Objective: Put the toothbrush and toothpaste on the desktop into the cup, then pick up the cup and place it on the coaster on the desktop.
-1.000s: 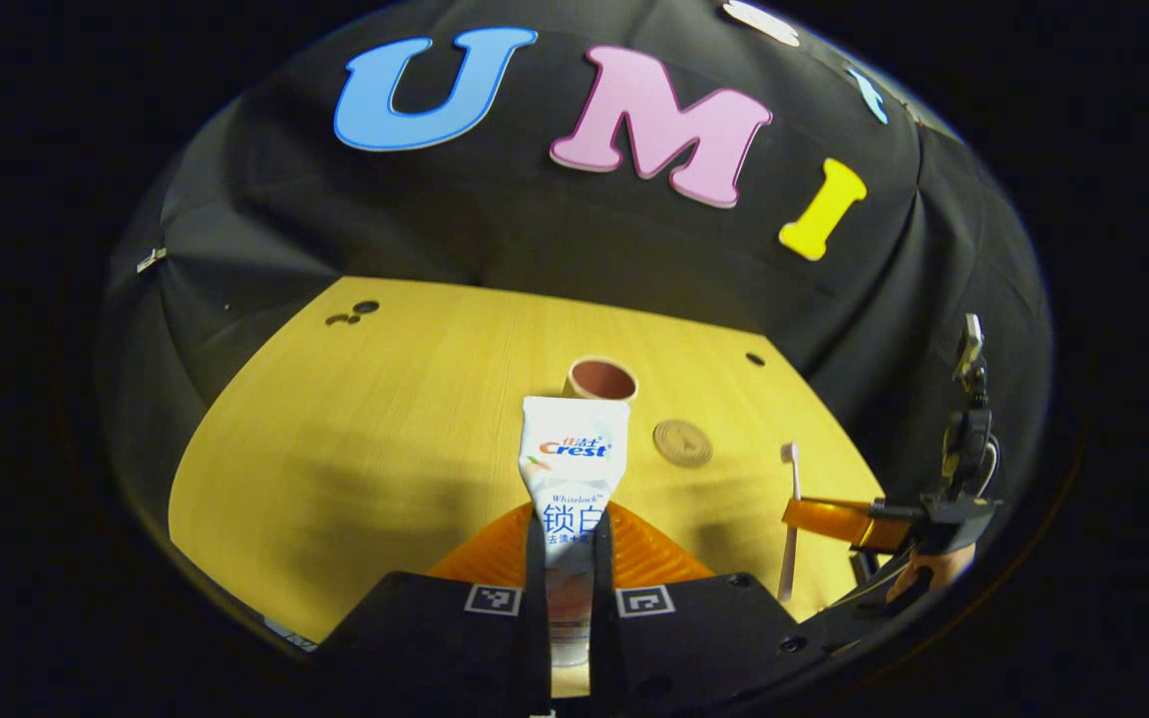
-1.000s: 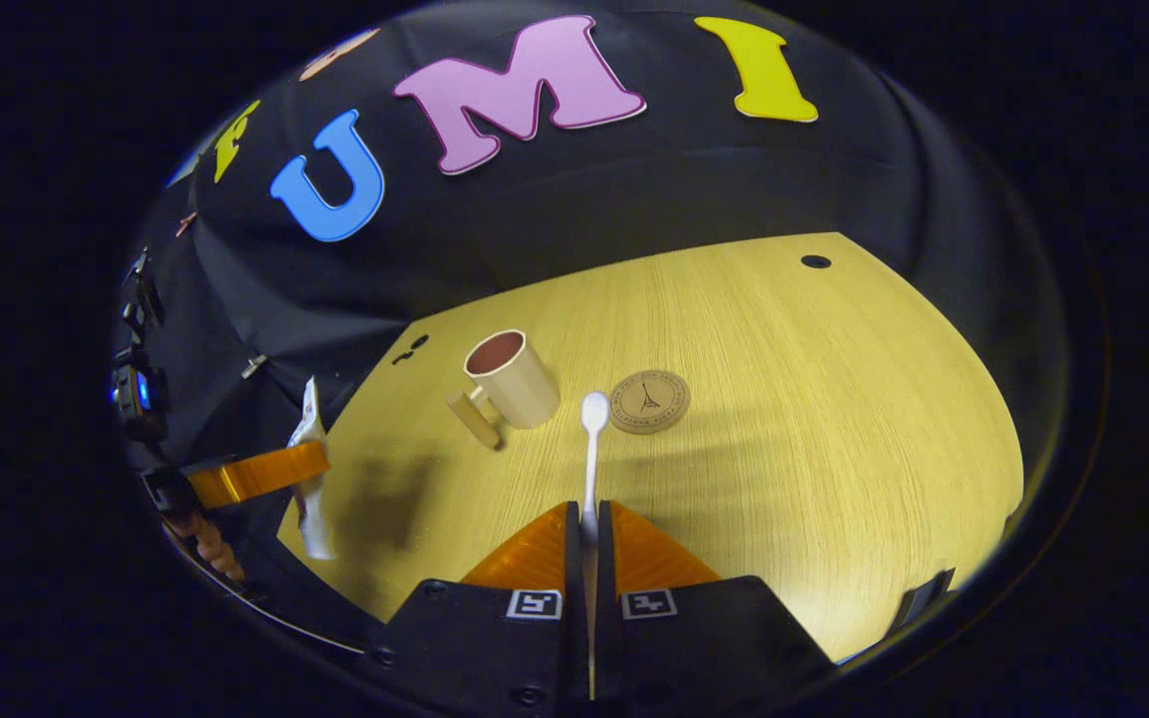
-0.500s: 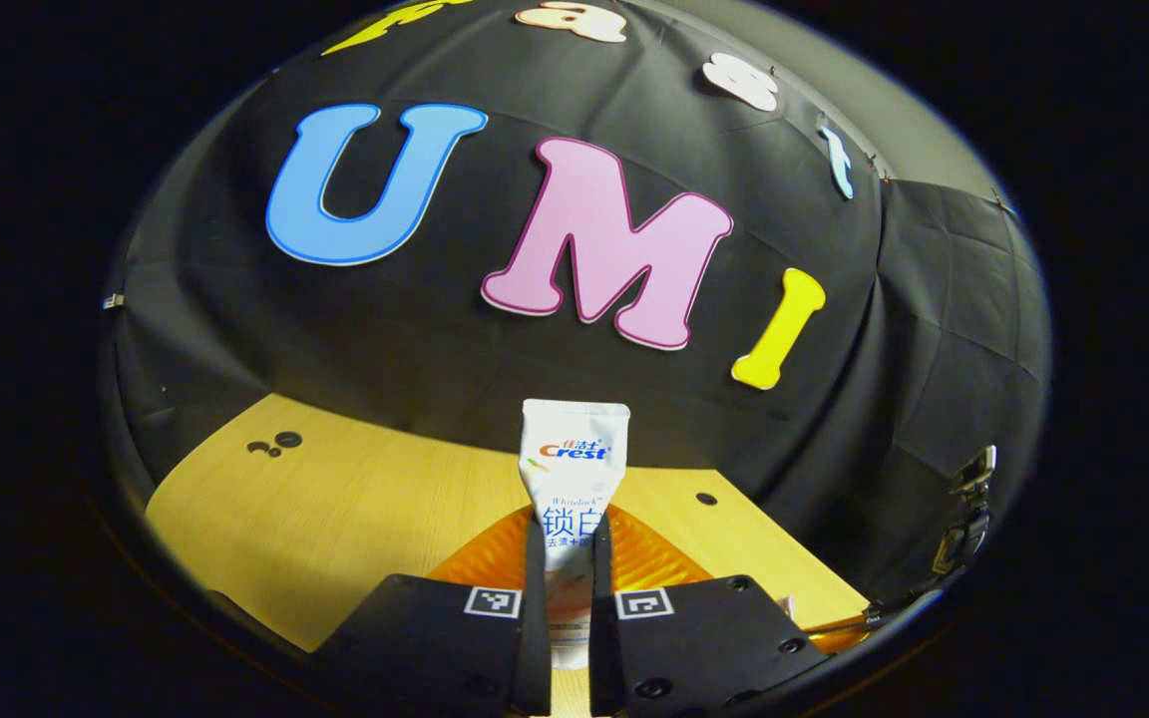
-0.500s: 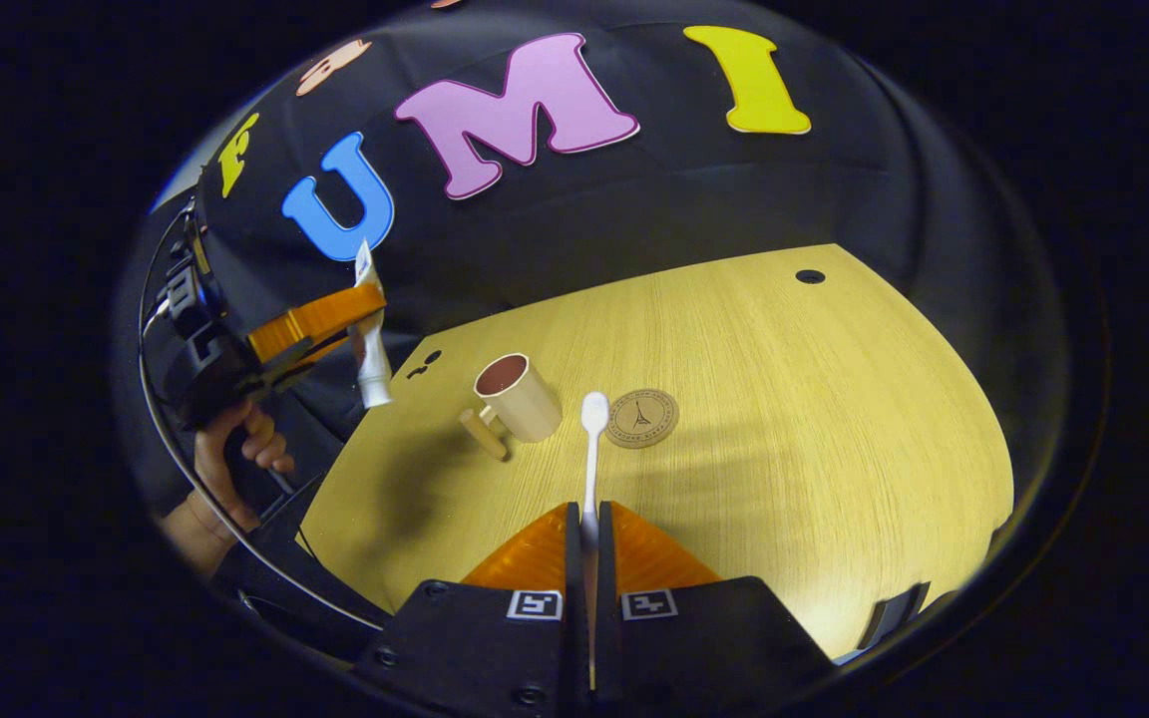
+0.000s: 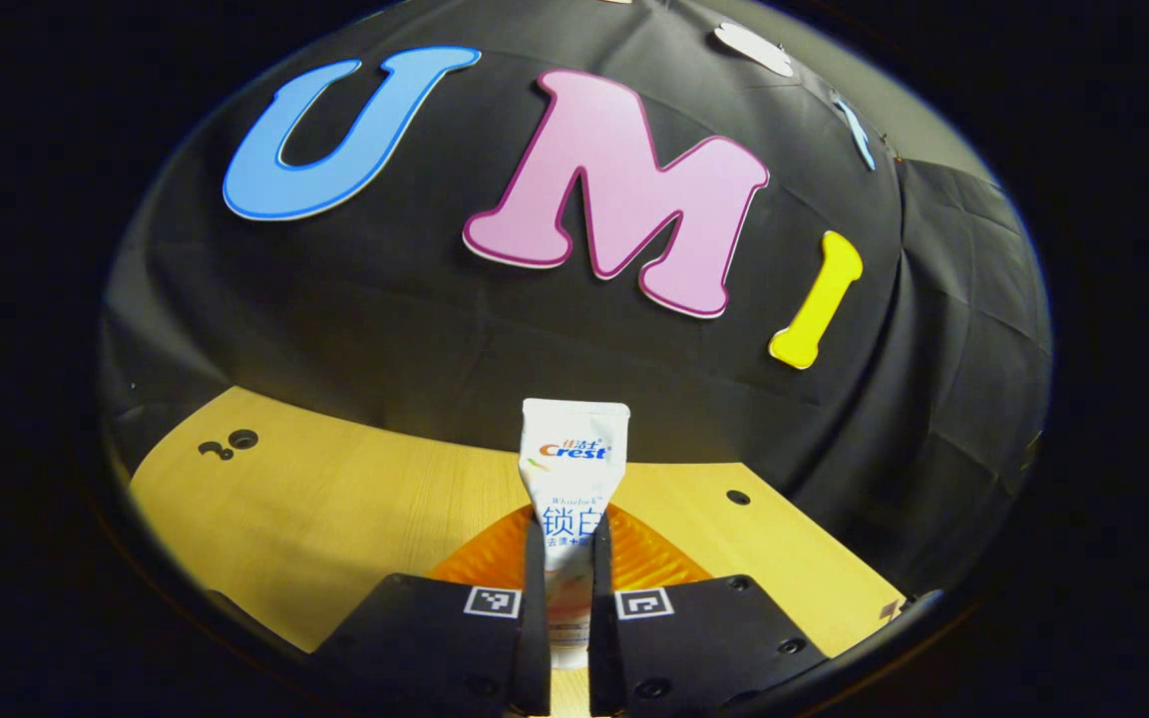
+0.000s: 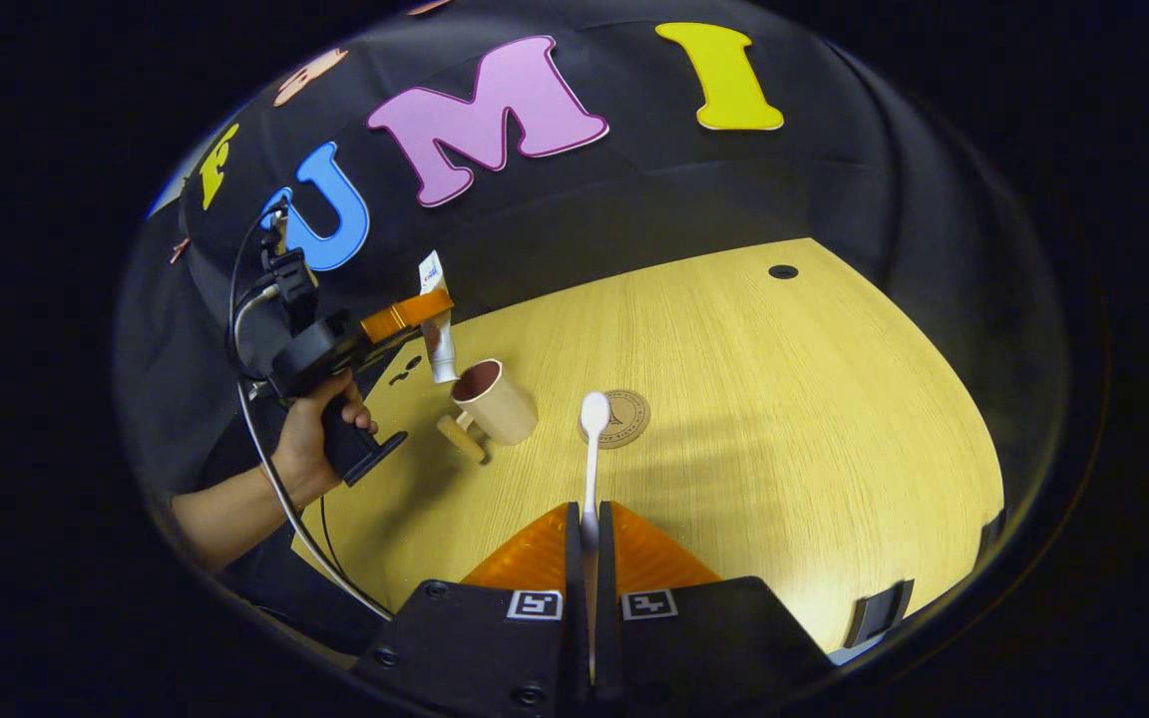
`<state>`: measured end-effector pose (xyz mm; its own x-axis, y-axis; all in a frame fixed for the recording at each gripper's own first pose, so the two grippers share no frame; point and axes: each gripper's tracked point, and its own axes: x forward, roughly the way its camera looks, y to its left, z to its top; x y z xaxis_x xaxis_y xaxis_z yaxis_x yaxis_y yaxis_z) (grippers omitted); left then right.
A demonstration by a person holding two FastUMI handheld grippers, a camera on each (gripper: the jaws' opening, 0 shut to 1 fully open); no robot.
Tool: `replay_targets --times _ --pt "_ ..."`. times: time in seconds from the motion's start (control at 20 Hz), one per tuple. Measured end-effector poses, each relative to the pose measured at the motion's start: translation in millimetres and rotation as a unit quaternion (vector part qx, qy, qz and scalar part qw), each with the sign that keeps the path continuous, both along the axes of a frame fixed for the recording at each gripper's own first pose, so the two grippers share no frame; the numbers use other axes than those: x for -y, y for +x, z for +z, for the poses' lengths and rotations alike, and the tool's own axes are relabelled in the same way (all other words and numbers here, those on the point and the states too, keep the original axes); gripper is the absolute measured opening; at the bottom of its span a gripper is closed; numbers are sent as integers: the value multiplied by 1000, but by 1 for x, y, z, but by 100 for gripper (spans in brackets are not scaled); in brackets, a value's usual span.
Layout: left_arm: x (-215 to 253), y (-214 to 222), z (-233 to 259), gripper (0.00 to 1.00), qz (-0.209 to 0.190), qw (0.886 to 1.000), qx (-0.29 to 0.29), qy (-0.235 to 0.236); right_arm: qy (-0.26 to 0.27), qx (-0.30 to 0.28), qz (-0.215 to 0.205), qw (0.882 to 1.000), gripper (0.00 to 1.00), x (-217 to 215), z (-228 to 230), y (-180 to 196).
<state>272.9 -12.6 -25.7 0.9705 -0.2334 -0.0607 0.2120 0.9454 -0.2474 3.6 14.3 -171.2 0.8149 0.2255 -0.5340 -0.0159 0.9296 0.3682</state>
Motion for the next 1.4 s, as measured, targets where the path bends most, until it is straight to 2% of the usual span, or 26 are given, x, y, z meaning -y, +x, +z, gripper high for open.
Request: replay_targets --times 0.3,0.45,0.65,0.7,0.75,0.85,0.9,1.0,1.1,1.2,1.25,1.3,1.4 --pt "1 21 -36 20 -2 1000 -19 23 -1 -4 -7 1000 7 4 4 3" --pt "7 22 -51 20 -16 999 -35 36 2 -2 -10 1000 7 3 3 4" --pt "10 17 -66 27 -29 997 -58 47 4 -2 -11 1000 7 -2 5 9" --pt "7 11 -66 23 -27 997 -60 50 4 -2 -12 1000 7 -2 4 8" --pt "7 12 -68 35 -27 996 -61 51 4 -2 -14 1000 7 -2 4 8" --pt "6 8 -74 44 -26 996 -69 55 8 -3 -16 1000 7 -2 4 6" --pt "4 6 -75 58 -25 996 -70 58 9 -2 -17 1000 7 -2 5 5" --pt "1 2 -73 53 -21 996 -65 64 12 0 -18 1000 7 -4 8 7" --pt "-4 -4 -67 56 -15 995 -62 70 23 12 -18 999 7 -8 16 11" --pt "-12 -14 -62 64 -8 996 -58 74 41 33 -17 998 7 -13 31 24" --pt "-16 -23 -59 77 -5 996 -55 74 50 45 -16 998 7 -18 38 31" --pt "-18 -31 -56 70 -5 996 -54 74 58 59 -14 996 7 -22 47 41" --pt "-23 -49 -52 76 -4 996 -55 72 75 81 -10 994 6 -30 63 62"
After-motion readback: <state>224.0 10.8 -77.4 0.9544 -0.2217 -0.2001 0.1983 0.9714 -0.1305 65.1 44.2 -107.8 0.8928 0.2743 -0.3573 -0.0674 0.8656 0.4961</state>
